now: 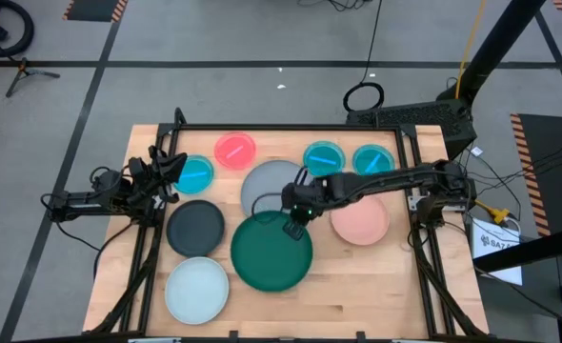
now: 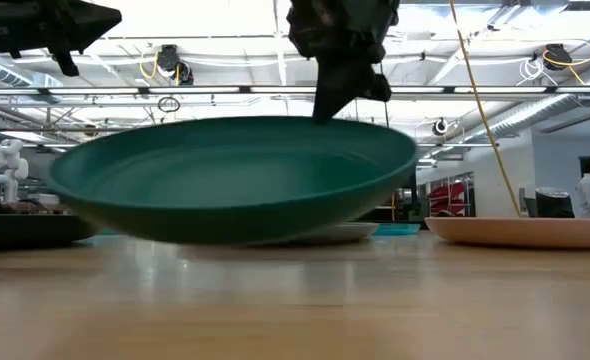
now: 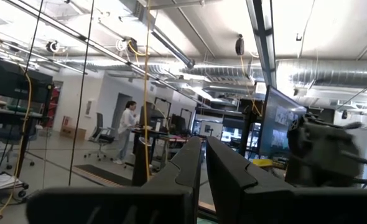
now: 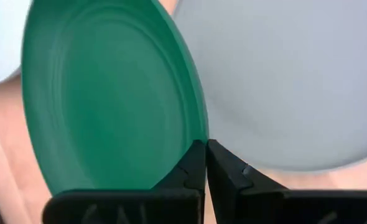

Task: Stack plastic plates
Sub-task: Stack the dark green plate on top of the gray plate

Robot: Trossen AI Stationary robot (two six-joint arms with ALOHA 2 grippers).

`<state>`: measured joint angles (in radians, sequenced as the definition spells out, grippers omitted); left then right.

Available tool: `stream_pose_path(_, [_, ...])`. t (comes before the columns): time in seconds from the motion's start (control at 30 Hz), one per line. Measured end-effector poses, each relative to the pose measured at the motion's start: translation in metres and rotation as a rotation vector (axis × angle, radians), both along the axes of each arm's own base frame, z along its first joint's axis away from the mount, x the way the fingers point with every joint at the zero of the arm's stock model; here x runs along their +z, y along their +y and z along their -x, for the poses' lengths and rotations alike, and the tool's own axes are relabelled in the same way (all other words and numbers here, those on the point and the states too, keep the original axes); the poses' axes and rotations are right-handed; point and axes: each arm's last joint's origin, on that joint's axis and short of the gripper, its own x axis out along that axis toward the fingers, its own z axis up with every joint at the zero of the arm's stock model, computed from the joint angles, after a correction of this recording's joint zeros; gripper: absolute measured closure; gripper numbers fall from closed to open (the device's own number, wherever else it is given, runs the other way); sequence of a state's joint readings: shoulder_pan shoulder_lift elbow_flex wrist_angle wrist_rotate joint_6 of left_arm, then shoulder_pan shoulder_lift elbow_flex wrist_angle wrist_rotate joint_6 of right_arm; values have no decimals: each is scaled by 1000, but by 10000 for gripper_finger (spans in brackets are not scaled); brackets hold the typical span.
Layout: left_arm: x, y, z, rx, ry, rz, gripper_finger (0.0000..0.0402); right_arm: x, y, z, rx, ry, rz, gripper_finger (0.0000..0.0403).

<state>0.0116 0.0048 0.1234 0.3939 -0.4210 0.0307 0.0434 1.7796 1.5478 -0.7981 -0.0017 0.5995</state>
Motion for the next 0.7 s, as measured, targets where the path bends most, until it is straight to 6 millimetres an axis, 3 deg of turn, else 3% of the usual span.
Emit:
stream_pose_path(0.17, [0,0,0,-3,-4,6,371,2,-33,1,3,-8,12,403])
stream_pose_path(0.5, [0,0,0,-4,-4,8,371,3,-110,13,50,-74,-180,401])
stream_pose_path(0.7, [-1,0,0,-4,5,8,371,4,-141,22,19,-94,-139,401])
